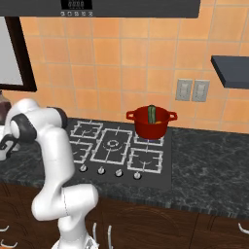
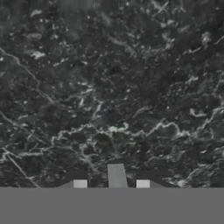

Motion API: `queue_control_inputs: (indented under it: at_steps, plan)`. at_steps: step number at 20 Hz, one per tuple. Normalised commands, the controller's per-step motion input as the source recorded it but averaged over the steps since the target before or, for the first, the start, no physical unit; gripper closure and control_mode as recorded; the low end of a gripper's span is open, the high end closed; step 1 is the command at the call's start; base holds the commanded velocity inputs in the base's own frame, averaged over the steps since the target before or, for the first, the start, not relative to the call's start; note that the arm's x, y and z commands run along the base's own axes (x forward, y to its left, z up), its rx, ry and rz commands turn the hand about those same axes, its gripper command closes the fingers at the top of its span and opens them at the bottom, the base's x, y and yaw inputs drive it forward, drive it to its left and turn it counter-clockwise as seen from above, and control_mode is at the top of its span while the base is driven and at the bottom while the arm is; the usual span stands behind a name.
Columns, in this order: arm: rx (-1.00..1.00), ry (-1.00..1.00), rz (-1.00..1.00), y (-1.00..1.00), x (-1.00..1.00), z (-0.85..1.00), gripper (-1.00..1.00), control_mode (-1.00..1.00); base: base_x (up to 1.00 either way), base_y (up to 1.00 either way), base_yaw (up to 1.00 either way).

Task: Put the cucumber and lemon in the pot. Retrieve the spatula and lightly stir the vegetables in the pot.

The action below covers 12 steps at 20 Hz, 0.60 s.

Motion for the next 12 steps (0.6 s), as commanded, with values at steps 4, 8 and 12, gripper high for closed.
queue_control_inputs:
  at_steps: [4,8,12]
  plan:
    - [0.0,-0.12,0.0,0.0,-0.18,0.22,1.0,-1.0,0.0,0.0,0.0]
    - [0.0,-0.18,0.0,-0.01,-0.22,0.72,1.0,-1.0,0.0,0.0,0.0]
    - [0.08,-0.18,-0.04,-0.21,-0.43,1.0,1.0,-1.0,0.0,0.0,0.0]
